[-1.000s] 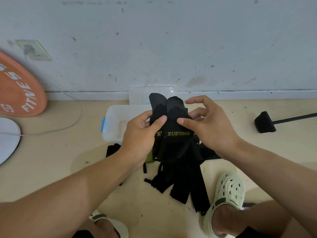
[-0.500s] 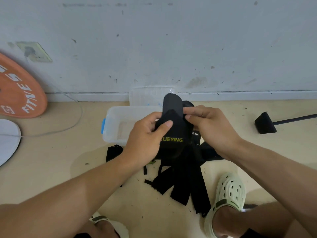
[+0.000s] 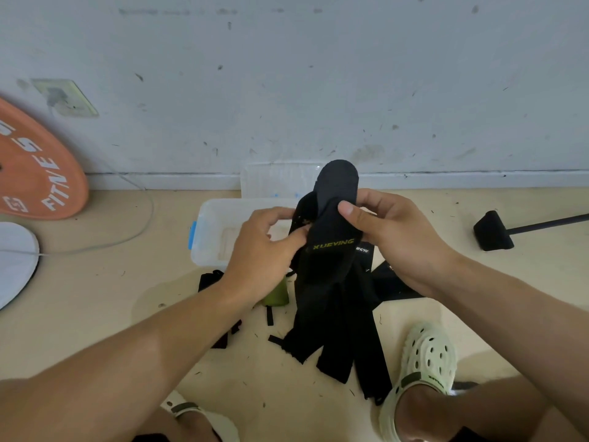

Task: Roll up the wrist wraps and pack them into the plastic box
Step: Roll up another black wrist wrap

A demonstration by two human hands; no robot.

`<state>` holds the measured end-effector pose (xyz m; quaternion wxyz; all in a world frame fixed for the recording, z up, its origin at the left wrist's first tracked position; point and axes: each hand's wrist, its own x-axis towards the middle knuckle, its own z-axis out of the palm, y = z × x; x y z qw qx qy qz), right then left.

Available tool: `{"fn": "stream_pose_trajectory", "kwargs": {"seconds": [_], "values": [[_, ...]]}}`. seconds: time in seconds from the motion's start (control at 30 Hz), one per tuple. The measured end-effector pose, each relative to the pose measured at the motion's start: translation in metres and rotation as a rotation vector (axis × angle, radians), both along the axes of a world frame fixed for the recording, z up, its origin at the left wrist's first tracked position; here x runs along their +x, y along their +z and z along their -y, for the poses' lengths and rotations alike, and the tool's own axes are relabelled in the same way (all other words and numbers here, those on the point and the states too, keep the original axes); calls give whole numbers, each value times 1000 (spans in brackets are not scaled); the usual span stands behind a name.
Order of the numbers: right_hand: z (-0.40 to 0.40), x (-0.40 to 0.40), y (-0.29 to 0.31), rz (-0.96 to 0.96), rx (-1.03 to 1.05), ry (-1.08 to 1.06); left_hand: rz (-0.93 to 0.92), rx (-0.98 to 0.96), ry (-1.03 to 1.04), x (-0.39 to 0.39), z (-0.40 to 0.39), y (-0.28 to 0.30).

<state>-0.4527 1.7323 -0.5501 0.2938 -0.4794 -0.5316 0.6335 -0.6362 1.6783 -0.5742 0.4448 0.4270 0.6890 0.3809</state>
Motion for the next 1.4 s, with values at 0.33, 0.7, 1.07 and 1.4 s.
{"fn": "stream_pose_trajectory", "kwargs": {"seconds": [0.33, 0.7, 1.07, 1.4], "values": [[-5, 5, 14, 32, 56, -96, 171, 112, 274, -13, -11, -4], [9, -1, -3, 483, 126, 119, 225, 93, 224, -10, -11, 6], [0, 1, 15, 26, -69, -132, 122, 12, -199, 2, 3, -6], [3, 6, 13, 435, -65, 294, 345, 15, 149, -6, -8, -3]]}}
